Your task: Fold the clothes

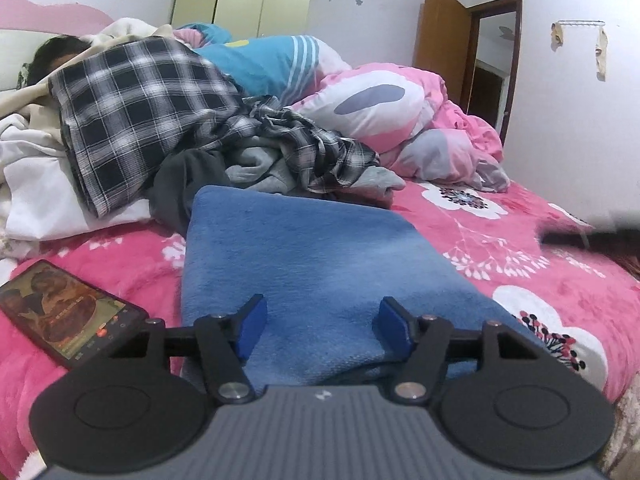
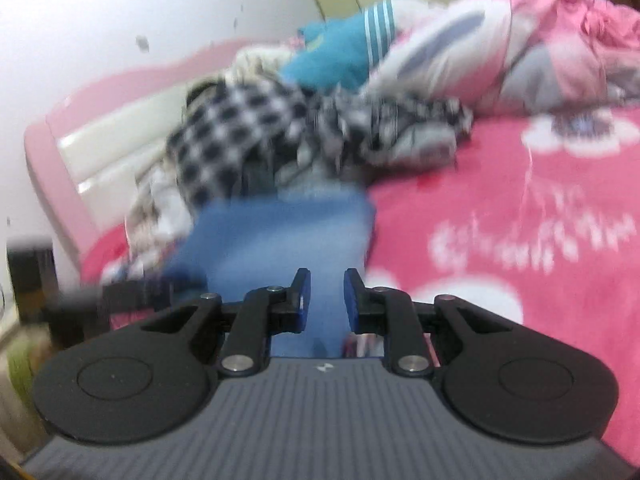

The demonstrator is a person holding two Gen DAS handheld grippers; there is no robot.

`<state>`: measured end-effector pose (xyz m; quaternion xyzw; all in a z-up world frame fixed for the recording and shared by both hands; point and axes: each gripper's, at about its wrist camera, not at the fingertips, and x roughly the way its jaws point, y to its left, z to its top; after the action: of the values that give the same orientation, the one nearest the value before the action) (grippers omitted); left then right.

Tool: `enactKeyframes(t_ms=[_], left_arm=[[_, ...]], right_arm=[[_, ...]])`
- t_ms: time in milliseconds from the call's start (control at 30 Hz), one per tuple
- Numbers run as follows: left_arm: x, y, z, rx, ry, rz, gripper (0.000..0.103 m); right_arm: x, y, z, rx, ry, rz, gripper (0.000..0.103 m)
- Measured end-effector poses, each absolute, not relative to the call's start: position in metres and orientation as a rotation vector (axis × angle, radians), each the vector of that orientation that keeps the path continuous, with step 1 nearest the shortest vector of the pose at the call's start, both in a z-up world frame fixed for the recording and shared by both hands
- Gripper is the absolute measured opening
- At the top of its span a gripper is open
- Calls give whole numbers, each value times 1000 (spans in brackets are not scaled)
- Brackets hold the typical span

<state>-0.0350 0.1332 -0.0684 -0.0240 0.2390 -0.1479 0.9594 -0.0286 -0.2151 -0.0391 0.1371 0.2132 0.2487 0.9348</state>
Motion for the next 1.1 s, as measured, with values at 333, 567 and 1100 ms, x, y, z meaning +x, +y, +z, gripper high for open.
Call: enactKeyframes(t_ms=[333,567,1100], left_arm=[[-39,136,-75,-32,451,-326,65],[-43,141,-76,-50,434,-344,66],[-49,149,-86,-64,391,-354,70]], right_arm=[[128,-124,-88,47,628,514,13],[120,-114,-47,-7,556,513,15],[108,11,-50,-184,646,956,15]])
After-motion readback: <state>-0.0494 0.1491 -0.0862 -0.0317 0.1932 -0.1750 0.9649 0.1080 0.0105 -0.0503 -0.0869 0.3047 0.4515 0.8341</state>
